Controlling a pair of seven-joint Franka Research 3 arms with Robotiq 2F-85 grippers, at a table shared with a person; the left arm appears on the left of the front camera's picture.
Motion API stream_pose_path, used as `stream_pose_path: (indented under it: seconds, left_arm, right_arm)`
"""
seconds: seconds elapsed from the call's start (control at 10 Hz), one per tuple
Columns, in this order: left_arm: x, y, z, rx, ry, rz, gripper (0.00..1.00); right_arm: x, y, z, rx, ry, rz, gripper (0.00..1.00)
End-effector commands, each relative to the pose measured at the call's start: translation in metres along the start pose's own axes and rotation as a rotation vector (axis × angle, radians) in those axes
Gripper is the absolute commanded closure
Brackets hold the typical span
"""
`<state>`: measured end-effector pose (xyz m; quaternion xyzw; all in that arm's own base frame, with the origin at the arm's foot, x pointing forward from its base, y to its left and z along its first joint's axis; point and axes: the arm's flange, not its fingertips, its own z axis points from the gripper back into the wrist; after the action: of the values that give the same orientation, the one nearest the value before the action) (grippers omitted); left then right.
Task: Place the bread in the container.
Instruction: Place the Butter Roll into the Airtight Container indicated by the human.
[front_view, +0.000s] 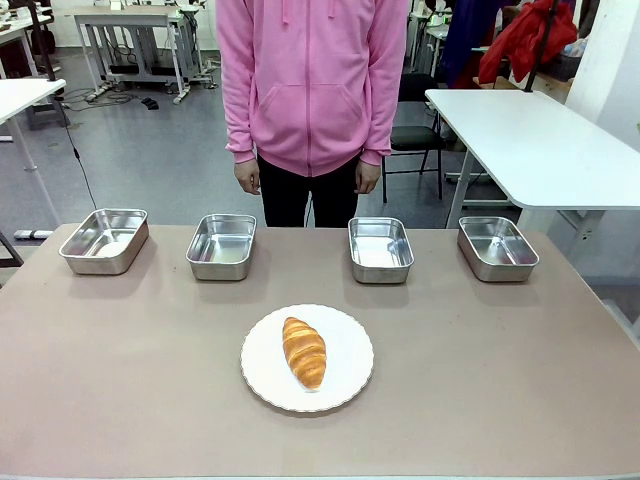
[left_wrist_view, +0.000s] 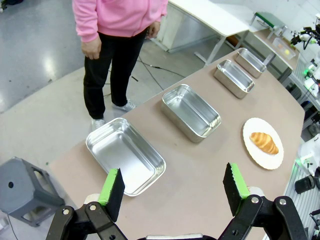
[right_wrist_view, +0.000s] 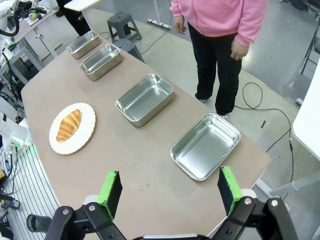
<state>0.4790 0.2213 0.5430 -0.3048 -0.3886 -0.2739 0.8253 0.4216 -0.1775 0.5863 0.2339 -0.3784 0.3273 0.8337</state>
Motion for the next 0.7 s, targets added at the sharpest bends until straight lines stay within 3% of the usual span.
stream_pose_path:
  seconds: [0.0,0.6]
  left_arm:
    - [0.0004,-0.0010,0.0015,-0.010,-0.012,-0.008,0.00]
    - [0.0004,-0.0010,0.0015,-0.010,-0.012,-0.008,0.00]
  right_arm:
    - [0.0018,0.0014,0.0001,0.002,-0.004,0.005,0.00]
    - [0.0018,0.0014,0.0001,0.002,-0.004,0.005,0.00]
